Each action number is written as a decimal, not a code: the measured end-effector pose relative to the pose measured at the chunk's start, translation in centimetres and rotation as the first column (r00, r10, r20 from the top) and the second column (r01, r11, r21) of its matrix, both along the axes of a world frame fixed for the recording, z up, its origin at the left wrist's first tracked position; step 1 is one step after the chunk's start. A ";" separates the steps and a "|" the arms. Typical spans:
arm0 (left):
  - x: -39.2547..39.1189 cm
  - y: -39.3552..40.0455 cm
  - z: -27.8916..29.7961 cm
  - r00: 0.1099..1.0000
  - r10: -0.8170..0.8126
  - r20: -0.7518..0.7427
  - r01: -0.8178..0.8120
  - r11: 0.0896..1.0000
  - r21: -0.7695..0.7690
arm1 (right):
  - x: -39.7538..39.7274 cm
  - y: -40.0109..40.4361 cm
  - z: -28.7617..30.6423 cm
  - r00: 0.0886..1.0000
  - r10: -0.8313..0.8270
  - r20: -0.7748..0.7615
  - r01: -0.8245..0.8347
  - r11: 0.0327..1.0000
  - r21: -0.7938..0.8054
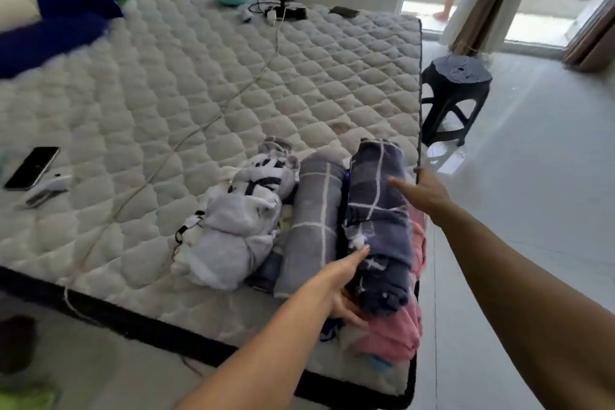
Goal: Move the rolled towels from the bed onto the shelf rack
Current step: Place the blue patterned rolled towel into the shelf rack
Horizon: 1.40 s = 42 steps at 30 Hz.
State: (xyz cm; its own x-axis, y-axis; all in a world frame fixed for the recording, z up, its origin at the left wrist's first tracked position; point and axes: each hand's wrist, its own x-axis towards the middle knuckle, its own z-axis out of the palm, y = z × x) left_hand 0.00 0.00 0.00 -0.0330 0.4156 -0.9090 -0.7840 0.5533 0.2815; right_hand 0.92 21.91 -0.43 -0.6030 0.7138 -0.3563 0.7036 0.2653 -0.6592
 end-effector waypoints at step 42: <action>33.4 -50.1 8.5 0.095 0.861 -0.500 -0.821 0.352 0.450 | 15.6 -63.5 20.6 0.077 0.571 -0.818 -0.957 0.272 0.099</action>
